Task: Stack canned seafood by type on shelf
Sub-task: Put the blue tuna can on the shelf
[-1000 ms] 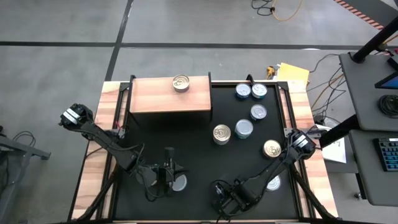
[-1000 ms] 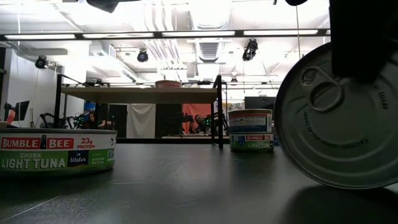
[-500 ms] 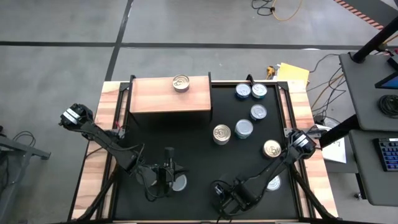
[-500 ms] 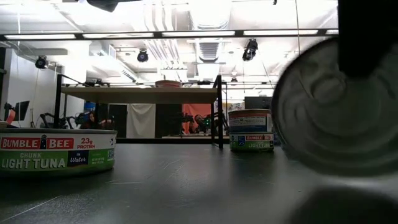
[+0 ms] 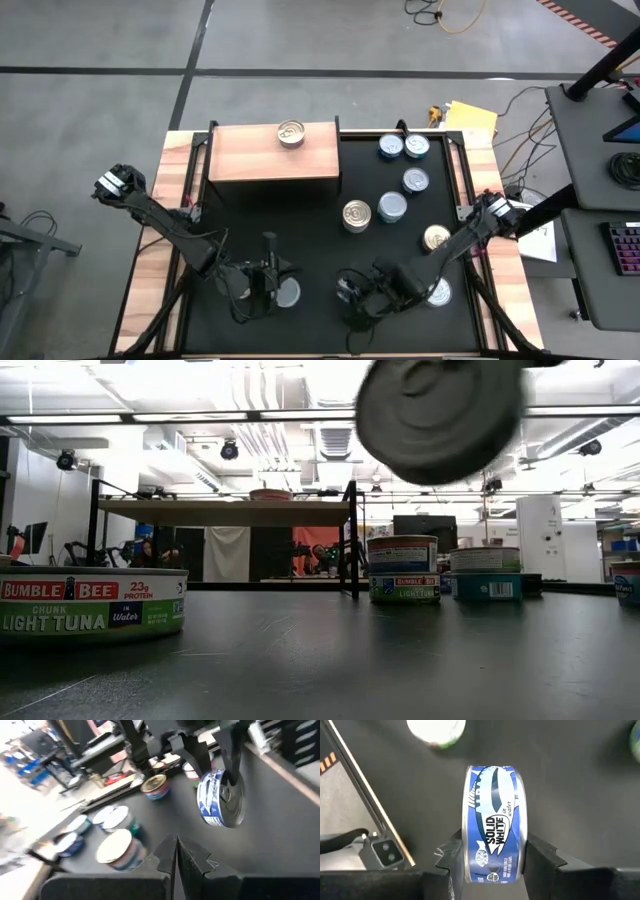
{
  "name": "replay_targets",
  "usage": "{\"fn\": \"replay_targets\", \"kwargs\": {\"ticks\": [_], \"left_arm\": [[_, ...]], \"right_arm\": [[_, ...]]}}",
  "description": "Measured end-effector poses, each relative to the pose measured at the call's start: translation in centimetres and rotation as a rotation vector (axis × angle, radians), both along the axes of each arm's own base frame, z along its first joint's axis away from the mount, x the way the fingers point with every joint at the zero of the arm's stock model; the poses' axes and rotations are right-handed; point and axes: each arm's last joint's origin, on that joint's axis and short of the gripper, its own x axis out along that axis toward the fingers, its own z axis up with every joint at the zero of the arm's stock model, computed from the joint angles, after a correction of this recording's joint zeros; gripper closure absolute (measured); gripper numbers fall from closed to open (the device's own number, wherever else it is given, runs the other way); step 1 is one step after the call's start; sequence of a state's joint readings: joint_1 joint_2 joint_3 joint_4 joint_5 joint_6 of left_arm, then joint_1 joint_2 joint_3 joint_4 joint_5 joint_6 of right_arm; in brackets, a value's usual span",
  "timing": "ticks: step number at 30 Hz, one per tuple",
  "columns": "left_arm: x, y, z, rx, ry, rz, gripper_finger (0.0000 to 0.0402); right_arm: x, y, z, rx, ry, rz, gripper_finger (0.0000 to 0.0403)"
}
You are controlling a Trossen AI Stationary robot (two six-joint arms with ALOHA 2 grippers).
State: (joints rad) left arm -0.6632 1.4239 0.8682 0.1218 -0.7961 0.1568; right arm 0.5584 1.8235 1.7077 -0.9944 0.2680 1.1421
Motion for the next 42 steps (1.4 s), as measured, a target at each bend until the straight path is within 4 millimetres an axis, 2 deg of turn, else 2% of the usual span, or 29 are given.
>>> {"fn": "replay_targets", "kwargs": {"ticks": [5, 9, 16, 22, 26, 31, 35, 42], "left_arm": [[0.0, 0.3, 1.9, 0.157, 0.050, 0.143, 0.0401], [-0.5, 1.0, 2.8, 0.256, 0.037, 0.322, 0.0401], [-2.2, 2.4, 3.7, 0.240, 0.053, 0.316, 0.0401], [-3.6, 3.5, 4.9, 0.241, 0.112, 0.204, 0.0401], [-4.9, 4.6, 6.7, 0.247, 0.075, 0.190, 0.0401], [-6.5, 5.8, 8.6, 0.172, -0.003, 0.219, 0.0401], [-7.2, 6.5, 9.5, 0.113, -0.068, 0.271, 0.0401], [-8.1, 7.4, 10.6, 0.135, -0.140, 0.416, 0.0401]], "right_arm": [[1.0, -4.1, 2.2, -0.077, -0.054, 0.055, 0.0263], [1.8, -8.0, 3.5, -0.136, -0.085, 0.088, 0.0263], [3.4, -15.2, 5.9, -0.177, -0.222, 0.174, 0.0263], [4.5, -23.6, 7.0, -0.084, -0.381, 0.251, 0.0263], [4.6, -29.4, 7.2, 0.040, -0.518, 0.284, 0.0263], [3.8, -34.9, 6.5, 0.194, -0.593, 0.242, 0.0263], [3.1, -37.5, 5.6, 0.287, -0.578, 0.150, 0.0263], [2.5, -38.8, 5.5, 0.370, -0.568, 0.031, 0.0261]]}}
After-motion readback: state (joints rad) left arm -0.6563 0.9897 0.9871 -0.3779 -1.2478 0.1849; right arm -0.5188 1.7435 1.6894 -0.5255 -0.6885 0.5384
